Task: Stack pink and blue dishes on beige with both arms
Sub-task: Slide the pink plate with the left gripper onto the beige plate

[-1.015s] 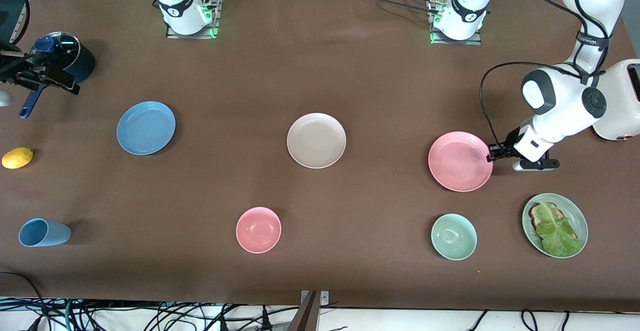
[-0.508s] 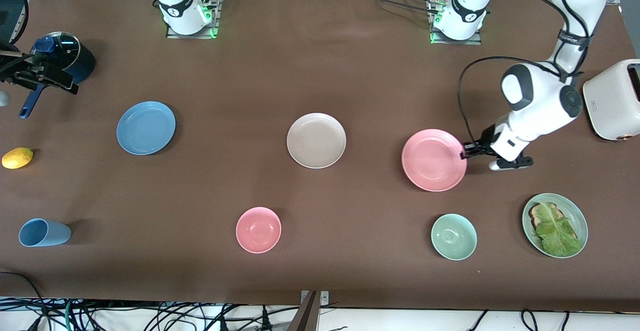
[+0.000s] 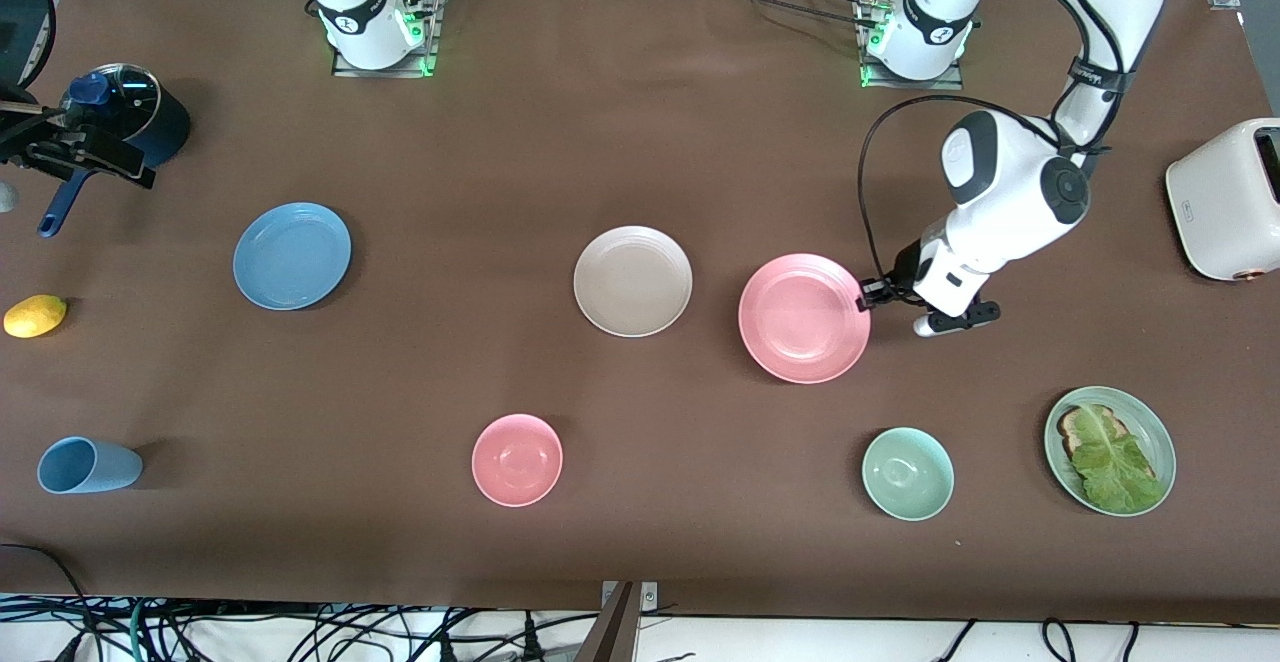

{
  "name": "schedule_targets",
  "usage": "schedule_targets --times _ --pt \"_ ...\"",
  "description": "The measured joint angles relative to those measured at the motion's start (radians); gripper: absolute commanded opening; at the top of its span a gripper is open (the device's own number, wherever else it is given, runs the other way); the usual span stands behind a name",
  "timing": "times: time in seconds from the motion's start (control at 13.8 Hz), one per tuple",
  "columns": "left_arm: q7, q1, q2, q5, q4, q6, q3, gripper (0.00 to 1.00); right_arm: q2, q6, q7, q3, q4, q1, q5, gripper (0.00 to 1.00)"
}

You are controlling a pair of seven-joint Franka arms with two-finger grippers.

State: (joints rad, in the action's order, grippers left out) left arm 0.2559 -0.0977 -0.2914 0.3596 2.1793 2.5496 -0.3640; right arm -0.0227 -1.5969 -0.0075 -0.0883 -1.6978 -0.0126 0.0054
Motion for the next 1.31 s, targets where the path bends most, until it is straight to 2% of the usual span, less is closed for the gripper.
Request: schedule_targets --times 0.44,0.73,1.31 --pt "0.158 0.172 -0.009 0.0 -0.027 0.049 0.001 0.0 0.001 0.001 0.0 -0.014 0.0 -0.001 0.0 1.0" --pt "0.286 0.321 -0.047 0.0 -0.042 0.14 0.015 0.0 0.001 0.001 0.0 -0.015 0.0 -0.001 0.0 1.0" --pt "0.364 0.542 -0.116 0.0 -0.044 0.259 0.132 0.0 0.002 0.002 0.0 -0.021 0.0 -0.001 0.0 1.0"
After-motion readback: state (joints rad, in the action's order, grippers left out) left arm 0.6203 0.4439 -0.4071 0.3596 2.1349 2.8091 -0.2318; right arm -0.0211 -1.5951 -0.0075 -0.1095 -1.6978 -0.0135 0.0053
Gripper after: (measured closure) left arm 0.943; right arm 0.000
